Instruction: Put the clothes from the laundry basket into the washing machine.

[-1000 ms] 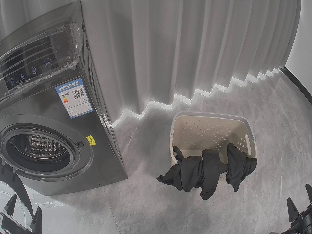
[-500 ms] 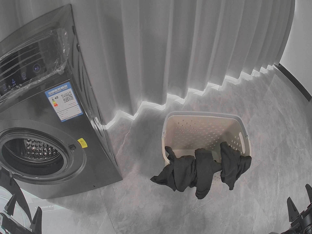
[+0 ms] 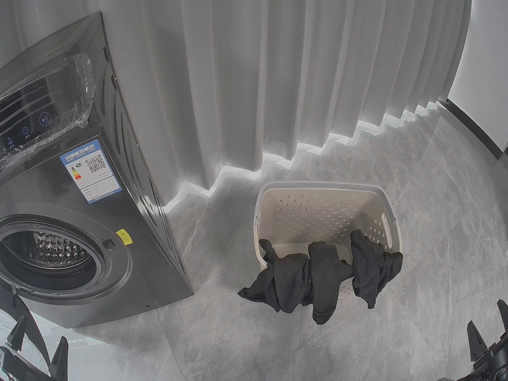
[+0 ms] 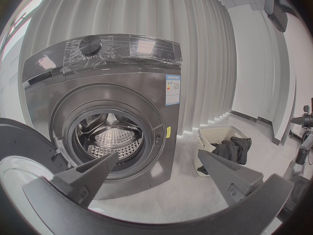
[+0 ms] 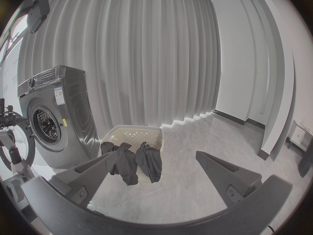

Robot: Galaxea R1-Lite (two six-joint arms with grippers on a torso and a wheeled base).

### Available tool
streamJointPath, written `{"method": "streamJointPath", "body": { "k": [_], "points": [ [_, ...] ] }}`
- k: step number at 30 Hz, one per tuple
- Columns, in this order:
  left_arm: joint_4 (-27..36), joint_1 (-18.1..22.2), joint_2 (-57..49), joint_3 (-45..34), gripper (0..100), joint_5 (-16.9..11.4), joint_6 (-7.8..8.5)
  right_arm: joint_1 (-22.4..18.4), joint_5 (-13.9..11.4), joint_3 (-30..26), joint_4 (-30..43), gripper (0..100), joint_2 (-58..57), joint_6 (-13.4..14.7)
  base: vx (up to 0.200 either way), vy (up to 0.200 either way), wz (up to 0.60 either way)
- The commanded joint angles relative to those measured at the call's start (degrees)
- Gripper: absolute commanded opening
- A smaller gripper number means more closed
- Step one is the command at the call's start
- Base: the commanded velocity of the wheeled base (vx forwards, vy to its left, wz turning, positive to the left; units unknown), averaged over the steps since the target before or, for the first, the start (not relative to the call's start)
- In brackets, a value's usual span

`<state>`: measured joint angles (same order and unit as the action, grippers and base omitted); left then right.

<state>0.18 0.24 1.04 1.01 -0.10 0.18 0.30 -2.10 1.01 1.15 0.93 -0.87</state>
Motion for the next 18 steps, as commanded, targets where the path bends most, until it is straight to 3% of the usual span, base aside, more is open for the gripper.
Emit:
{"method": "streamJointPath", "body": {
  "k": [1, 5, 18],
  "points": [
    [0.08, 0.02, -1.04, -0.92, 100, 0.01, -0.01, 0.05, -0.01, -0.66, 0.0, 100, -0.4, -0.01, 0.0, 0.0, 0.0],
    [0.08, 0.02, -1.04, -1.01, 100, -0.08, -0.01, 0.05, -0.01, -0.66, 0.0, 100, -0.4, -0.01, 0.0, -0.15, 0.0],
    [0.08, 0.02, -1.04, -1.01, 100, 0.01, -0.01, 0.05, -0.01, -0.66, 0.0, 100, -0.4, -0.01, 0.0, 0.0, 0.0]
  ]
}}
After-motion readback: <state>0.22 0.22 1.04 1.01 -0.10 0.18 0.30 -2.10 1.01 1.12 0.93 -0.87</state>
